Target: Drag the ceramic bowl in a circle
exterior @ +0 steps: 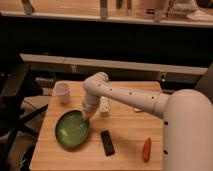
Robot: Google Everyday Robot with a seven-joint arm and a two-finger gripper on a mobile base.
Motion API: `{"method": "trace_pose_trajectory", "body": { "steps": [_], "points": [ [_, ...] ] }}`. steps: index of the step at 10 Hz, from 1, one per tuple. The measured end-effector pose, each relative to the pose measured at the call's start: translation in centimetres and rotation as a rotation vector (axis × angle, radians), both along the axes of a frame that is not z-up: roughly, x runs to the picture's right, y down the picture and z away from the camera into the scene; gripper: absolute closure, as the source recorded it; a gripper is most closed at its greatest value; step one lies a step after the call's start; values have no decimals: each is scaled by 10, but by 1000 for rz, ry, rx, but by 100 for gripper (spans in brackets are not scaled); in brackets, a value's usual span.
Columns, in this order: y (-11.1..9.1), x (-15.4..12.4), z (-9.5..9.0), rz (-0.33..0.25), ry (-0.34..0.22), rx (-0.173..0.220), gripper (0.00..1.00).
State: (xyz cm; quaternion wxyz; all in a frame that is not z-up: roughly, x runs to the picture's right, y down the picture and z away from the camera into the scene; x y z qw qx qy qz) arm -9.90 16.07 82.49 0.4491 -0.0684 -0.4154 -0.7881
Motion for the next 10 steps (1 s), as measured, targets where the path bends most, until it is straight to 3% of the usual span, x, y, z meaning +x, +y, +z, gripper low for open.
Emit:
{"method": "trace_pose_trajectory", "body": {
  "steps": [2,7,10],
  "points": [
    [1,-3,1,-26,-24,2,99],
    [1,27,3,-2,-22,-6,99],
    [2,19,4,-32,-45,-2,99]
  ]
}}
